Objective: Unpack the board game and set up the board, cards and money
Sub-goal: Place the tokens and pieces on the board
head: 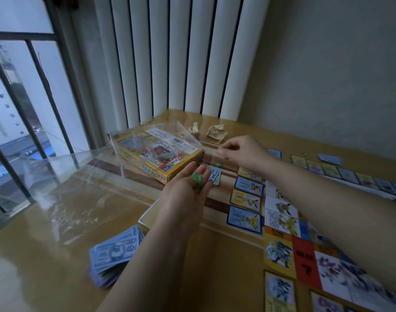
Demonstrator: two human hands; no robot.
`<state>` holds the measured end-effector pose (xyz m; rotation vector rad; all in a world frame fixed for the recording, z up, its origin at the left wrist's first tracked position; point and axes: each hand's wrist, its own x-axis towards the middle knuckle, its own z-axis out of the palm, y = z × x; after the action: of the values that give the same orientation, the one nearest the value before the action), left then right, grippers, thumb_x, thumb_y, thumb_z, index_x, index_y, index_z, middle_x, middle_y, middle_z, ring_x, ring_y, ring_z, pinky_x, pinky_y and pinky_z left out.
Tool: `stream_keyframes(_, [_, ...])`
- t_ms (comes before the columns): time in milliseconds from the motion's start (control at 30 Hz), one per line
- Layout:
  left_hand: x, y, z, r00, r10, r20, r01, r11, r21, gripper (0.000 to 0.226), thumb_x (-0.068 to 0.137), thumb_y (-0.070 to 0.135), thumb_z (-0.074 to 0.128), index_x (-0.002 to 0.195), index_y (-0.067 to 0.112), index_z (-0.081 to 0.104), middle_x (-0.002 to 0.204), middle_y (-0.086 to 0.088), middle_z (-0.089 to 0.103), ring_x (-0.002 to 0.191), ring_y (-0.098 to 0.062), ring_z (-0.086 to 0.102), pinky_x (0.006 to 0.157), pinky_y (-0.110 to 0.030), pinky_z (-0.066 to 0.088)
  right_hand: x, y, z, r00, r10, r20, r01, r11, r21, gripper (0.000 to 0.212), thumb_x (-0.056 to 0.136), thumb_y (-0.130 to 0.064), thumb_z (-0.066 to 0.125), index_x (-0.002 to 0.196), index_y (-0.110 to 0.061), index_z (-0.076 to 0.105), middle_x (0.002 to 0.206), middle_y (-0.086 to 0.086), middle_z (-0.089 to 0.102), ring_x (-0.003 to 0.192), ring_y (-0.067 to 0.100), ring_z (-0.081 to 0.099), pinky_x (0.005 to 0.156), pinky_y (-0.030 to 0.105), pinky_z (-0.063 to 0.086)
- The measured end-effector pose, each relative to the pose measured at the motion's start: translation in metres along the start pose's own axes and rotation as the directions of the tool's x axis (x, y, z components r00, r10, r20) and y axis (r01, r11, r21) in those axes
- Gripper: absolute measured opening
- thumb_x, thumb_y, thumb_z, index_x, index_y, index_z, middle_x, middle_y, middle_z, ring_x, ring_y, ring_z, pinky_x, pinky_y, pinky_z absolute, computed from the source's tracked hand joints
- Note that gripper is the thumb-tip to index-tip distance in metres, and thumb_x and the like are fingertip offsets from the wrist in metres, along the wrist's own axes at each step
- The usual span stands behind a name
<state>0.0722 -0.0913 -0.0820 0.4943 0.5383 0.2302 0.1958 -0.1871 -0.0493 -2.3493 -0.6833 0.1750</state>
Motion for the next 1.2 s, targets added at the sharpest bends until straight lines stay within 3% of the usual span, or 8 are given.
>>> stream_keyframes(133, [-0.017, -0.002, -0.001, 0.995, 0.084, 0.046, -0.087, 0.994, 0.069, 0.042, 0.096, -0.006, 0.025, 0.116, 0.009, 0.059, 0.105, -0.007, 0.066, 0.100, -0.019, 0.063, 0.083, -0.031, 0.050, -0.054, -0.030, -0.006, 0.981, -0.020, 0.193, -0.014, 0.985, 0.174, 0.013, 0.091, -0.025, 0.062, 0.098, -0.016, 0.069, 0.087, -0.005, 0.070, 0.064, -0.002, 0.055, 0.064, 0.018, 0.044])
stream_keyframes(333, [-0.059, -0.004, -0.018, 0.983, 0.179, 0.049, -0.183, 0.977, 0.108, 0.040, 0.096, -0.001, 0.029, 0.103, 0.018, 0.063, 0.116, -0.011, 0.065, 0.113, -0.026, 0.059, 0.105, -0.047, 0.040, -0.103, -0.051, 0.025, 0.981, 0.048, 0.190, -0.133, 0.876, 0.463, 0.013, 0.083, -0.014, 0.071, 0.090, -0.016, 0.060, 0.091, 0.006, 0.067, 0.075, 0.011, 0.059, 0.070, 0.028, 0.050])
stream_keyframes(500, [-0.105, -0.005, -0.037, 0.938, 0.346, -0.005, -0.340, 0.926, 0.162, 0.042, 0.089, -0.010, 0.031, 0.095, 0.011, 0.066, 0.096, -0.010, 0.069, 0.094, -0.021, 0.065, 0.085, -0.035, 0.052, -0.133, -0.067, 0.054, 0.982, 0.008, 0.188, -0.115, 0.814, 0.569, 0.016, 0.081, -0.004, 0.070, 0.086, -0.014, 0.058, 0.089, 0.013, 0.065, 0.078, 0.022, 0.060, 0.078, 0.040, 0.050])
stream_keyframes(567, [-0.121, -0.003, -0.047, 0.896, 0.443, 0.037, -0.432, 0.848, 0.308, 0.042, 0.089, -0.009, 0.031, 0.096, 0.015, 0.065, 0.098, -0.006, 0.067, 0.090, -0.016, 0.062, 0.074, -0.027, 0.052, -0.144, -0.071, 0.062, 0.974, 0.007, 0.229, -0.150, 0.775, 0.614, 0.013, 0.082, -0.002, 0.068, 0.085, -0.012, 0.060, 0.082, 0.010, 0.064, 0.070, 0.018, 0.059, 0.070, 0.032, 0.051])
stream_keyframes(667, [-0.130, 0.004, -0.070, 0.746, 0.647, 0.159, -0.597, 0.544, 0.590, 0.038, 0.091, -0.003, 0.037, 0.105, 0.025, 0.060, 0.100, 0.008, 0.060, 0.086, -0.003, 0.057, 0.062, -0.016, 0.045, -0.157, -0.072, 0.070, 0.968, -0.003, 0.251, -0.114, 0.887, 0.448, 0.015, 0.082, -0.005, 0.070, 0.080, -0.017, 0.060, 0.077, 0.003, 0.063, 0.062, 0.011, 0.055, 0.056, 0.019, 0.044])
stream_keyframes(767, [-0.133, 0.016, -0.090, 0.633, 0.727, 0.266, -0.639, 0.297, 0.710, 0.035, 0.091, 0.000, 0.043, 0.103, 0.028, 0.059, 0.099, 0.015, 0.061, 0.093, 0.005, 0.057, 0.077, -0.020, 0.047, -0.168, -0.072, 0.079, 0.941, -0.016, 0.338, -0.040, 0.987, 0.158, 0.012, 0.082, -0.015, 0.072, 0.084, -0.022, 0.063, 0.084, -0.006, 0.065, 0.075, 0.007, 0.058, 0.070, 0.021, 0.047])
stream_keyframes(1000, [-0.139, 0.020, -0.105, 0.643, 0.701, 0.309, -0.610, 0.225, 0.760, 0.039, 0.086, -0.005, 0.043, 0.091, 0.029, 0.061, 0.087, 0.010, 0.067, 0.081, -0.002, 0.064, 0.063, -0.010, 0.047, -0.176, -0.067, 0.106, 0.960, -0.185, 0.210, 0.222, 0.960, -0.171, 0.003, 0.083, -0.027, 0.069, 0.081, -0.029, 0.067, 0.085, -0.012, 0.061, 0.091, 0.012, 0.058, 0.083, 0.030, 0.048])
stream_keyframes(1200, [-0.147, 0.006, -0.090, 0.645, 0.672, 0.365, -0.637, 0.209, 0.742, 0.033, 0.087, -0.004, 0.044, 0.097, 0.021, 0.064, 0.087, 0.010, 0.067, 0.082, -0.003, 0.064, 0.067, -0.019, 0.050, -0.183, -0.060, 0.096, 0.972, -0.220, 0.083, 0.229, 0.965, -0.125, 0.010, 0.088, -0.023, 0.061, 0.091, -0.024, 0.070, 0.094, -0.006, 0.065, 0.090, 0.011, 0.057, 0.086, 0.033, 0.047])
